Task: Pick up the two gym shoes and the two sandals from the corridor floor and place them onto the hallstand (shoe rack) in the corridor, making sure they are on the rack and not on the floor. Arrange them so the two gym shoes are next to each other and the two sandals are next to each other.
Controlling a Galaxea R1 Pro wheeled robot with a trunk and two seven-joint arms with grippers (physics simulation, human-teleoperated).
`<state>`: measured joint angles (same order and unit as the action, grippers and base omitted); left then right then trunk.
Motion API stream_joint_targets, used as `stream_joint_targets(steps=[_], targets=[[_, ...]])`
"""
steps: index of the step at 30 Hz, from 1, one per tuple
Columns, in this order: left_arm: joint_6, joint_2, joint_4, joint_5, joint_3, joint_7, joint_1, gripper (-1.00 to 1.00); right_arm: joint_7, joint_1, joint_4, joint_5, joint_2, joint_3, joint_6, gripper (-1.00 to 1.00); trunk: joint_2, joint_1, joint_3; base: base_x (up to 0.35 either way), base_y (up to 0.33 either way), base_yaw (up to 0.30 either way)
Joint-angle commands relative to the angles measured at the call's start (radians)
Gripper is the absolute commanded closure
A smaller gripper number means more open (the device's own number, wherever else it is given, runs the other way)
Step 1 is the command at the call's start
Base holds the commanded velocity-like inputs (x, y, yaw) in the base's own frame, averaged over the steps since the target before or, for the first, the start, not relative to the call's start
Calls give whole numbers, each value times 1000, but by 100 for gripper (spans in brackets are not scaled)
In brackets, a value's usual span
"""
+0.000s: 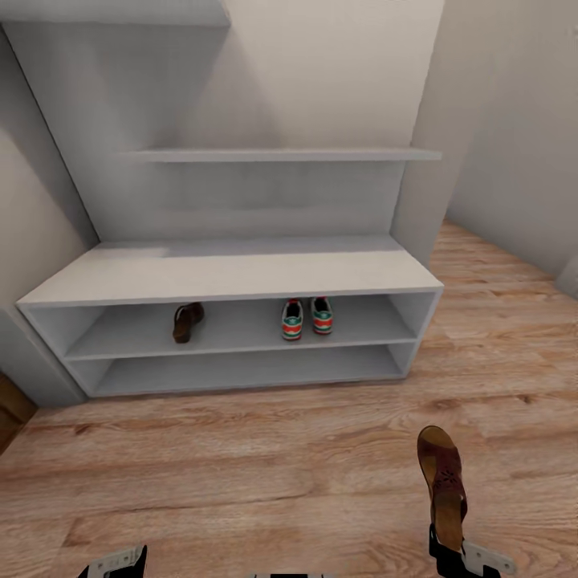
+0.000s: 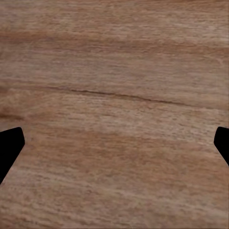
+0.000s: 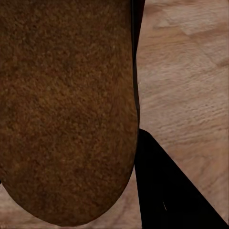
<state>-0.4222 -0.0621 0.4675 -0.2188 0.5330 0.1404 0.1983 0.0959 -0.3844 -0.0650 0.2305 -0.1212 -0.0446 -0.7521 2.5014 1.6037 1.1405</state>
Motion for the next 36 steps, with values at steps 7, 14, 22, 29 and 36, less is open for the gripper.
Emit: stream_joint_targets(steps=[7,14,22,29,36], targets=[[-4,1,-1,-8,8,7,1,-100,-1,-1,0,0,0,-4,-3,100,0,0,1,-79,293,-77],[-4,2,-1,-9,8,7,1,-100,-2,-1,1,0,0,-4,-3,100,0,0,1,-7,302,-4],[-4,2,-1,-10,8,7,1,-100,-2,-1,-1,0,-1,-4,-4,100,0,0,1,0,304,0],[-4,2,-1,-9,8,7,1,-100,1,-1,-2,2,0,-6,-6,100,0,0,1,0,306,0],[-5,4,-2,-10,6,8,1,-100,1,-1,0,1,0,-6,-4,100,0,0,1,0,240,0]])
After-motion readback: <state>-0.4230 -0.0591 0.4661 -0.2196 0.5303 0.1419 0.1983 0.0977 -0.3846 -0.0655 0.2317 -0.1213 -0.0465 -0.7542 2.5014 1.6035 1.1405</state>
